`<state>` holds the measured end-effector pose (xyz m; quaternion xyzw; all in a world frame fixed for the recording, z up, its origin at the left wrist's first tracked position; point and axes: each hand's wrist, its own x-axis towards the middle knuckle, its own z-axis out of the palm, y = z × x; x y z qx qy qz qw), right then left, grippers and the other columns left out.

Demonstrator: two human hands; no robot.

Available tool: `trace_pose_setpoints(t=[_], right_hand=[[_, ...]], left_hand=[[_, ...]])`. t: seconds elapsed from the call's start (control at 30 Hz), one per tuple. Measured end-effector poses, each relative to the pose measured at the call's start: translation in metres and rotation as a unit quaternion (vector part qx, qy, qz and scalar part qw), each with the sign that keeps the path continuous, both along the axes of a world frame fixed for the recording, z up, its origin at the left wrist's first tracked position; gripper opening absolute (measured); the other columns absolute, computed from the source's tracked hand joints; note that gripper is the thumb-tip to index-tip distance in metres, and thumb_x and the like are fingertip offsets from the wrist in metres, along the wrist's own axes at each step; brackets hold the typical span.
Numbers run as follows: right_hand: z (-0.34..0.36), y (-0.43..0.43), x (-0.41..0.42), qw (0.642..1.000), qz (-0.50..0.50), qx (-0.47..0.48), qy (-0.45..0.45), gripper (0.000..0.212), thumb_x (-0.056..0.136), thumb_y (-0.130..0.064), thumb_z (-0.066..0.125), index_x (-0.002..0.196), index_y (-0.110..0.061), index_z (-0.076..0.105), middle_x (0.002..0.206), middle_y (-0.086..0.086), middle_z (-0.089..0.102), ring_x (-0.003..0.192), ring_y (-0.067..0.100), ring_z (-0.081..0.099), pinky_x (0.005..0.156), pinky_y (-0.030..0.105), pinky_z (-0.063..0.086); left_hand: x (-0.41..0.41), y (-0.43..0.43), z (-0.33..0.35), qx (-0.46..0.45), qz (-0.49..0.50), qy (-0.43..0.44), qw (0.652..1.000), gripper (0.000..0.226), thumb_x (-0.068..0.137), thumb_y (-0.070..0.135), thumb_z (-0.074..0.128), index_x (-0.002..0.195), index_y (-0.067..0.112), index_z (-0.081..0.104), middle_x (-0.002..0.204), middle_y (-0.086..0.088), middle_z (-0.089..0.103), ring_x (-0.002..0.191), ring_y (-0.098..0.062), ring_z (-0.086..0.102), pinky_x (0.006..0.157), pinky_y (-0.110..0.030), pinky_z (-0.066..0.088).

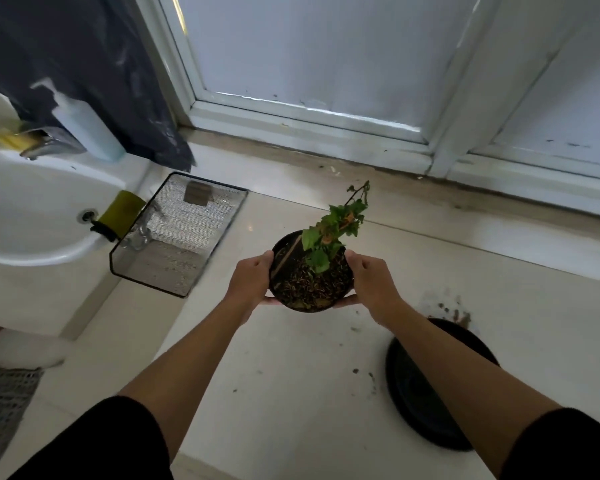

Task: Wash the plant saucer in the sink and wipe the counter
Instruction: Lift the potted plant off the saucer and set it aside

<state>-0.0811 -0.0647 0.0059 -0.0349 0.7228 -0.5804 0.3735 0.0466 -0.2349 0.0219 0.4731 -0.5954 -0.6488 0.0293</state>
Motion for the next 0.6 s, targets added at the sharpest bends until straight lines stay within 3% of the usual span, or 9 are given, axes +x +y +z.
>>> trace_pose_setpoints(t=[0.27, 0.47, 0.6], right_hand=[[-0.035, -0.042, -0.009, 0.999, -0.016, 0.041, 0.001, 0.041, 0.105, -0.037, 0.048, 0.114, -0.004, 0.07, 0.112, 0.013, 0.071, 0.09, 0.033, 0.072, 0.059, 0.051, 0.062], [-0.045, -0.042, -0.006, 0.998, -0.04, 0.045, -0.009, 0.04, 0.106, -0.04, 0.046, 0.114, -0.009, 0.071, 0.107, 0.011, 0.071, 0.081, 0.03, 0.073, 0.06, 0.051, 0.063], [-0.047, -0.042, -0.006, 0.998, -0.031, 0.045, -0.011, 0.044, 0.106, -0.043, 0.043, 0.117, -0.01, 0.07, 0.112, 0.009, 0.071, 0.088, 0.032, 0.073, 0.062, 0.051, 0.063]], left_hand=[[-0.013, -0.046, -0.038, 0.028, -0.018, -0.008, 0.999, 0.037, 0.108, 0.031, 0.044, 0.115, 0.008, 0.073, 0.102, -0.007, 0.07, 0.094, -0.022, 0.067, 0.056, -0.034, 0.062], [-0.018, -0.051, -0.056, 0.034, -0.032, 0.002, 0.999, 0.04, 0.11, 0.033, 0.041, 0.121, 0.01, 0.071, 0.111, -0.008, 0.071, 0.102, -0.02, 0.066, 0.056, -0.032, 0.062], [-0.018, -0.05, -0.056, 0.029, -0.033, 0.003, 0.999, 0.039, 0.111, 0.037, 0.038, 0.115, 0.017, 0.071, 0.107, -0.003, 0.071, 0.101, -0.018, 0.066, 0.056, -0.03, 0.062]])
